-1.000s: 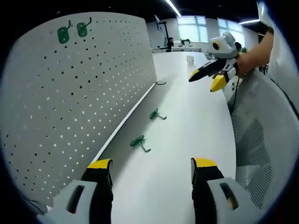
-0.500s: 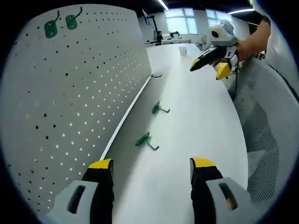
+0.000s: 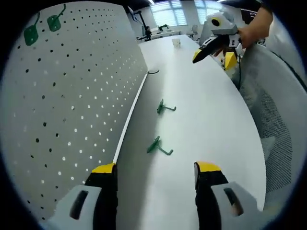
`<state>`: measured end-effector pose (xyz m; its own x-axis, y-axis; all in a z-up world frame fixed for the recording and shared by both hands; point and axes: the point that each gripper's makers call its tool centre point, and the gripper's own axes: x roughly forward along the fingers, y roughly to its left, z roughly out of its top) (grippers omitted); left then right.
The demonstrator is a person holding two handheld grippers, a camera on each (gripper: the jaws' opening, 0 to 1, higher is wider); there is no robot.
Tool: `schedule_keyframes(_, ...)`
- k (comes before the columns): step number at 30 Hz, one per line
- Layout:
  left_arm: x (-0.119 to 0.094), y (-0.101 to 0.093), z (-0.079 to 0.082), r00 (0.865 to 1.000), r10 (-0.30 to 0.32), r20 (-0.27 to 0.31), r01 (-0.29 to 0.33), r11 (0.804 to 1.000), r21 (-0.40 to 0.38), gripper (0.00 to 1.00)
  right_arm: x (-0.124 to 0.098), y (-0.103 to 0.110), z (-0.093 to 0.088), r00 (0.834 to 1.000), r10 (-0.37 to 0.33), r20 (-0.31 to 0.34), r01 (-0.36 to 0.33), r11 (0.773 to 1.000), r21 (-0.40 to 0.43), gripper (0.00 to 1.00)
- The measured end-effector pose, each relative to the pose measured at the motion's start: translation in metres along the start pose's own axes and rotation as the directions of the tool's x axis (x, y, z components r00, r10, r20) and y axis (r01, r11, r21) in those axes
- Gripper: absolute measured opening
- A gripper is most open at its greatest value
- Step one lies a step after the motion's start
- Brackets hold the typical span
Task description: Insert the hook assembly into the mounting plate slot until the hook locks in place.
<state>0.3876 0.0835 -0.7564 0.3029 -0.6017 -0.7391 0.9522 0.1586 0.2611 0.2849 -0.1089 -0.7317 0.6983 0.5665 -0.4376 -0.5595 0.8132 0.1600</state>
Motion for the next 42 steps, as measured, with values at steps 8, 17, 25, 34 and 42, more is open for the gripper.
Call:
schedule_keyframes(8, 0.012, 0.001, 0.0, 0.997, -0.061, -0.045, 0.066, 0.991, 0.115, 0.66, 0.001, -0.001, -0.001, 1.0, -0.001, 0.001, 0.001, 1.0, 0.0, 0.64)
schedule_keyframes(17, 0.025, 0.002, 0.003, 0.992, -0.101, -0.078, 0.116, 0.969, 0.217, 0.63, -0.001, -0.001, 0.001, 1.0, -0.004, 0.007, 0.004, 1.0, 0.002, 0.64)
schedule_keyframes(25, 0.037, -0.009, -0.002, 0.978, -0.157, -0.137, 0.193, 0.933, 0.304, 0.62, -0.001, -0.001, 0.001, 1.0, -0.001, 0.005, 0.001, 1.0, -0.005, 0.63)
schedule_keyframes(34, 0.049, -0.008, 0.0, 0.963, -0.201, -0.178, 0.255, 0.894, 0.368, 0.62, 0.001, 0.001, -0.002, 1.0, 0.011, -0.005, -0.011, 1.0, -0.014, 0.63)
schedule_keyframes(42, 0.062, -0.012, 0.0, 0.941, -0.251, -0.229, 0.326, 0.855, 0.403, 0.6, 0.002, 0.003, -0.004, 1.0, 0.017, -0.015, -0.017, 1.0, -0.011, 0.62)
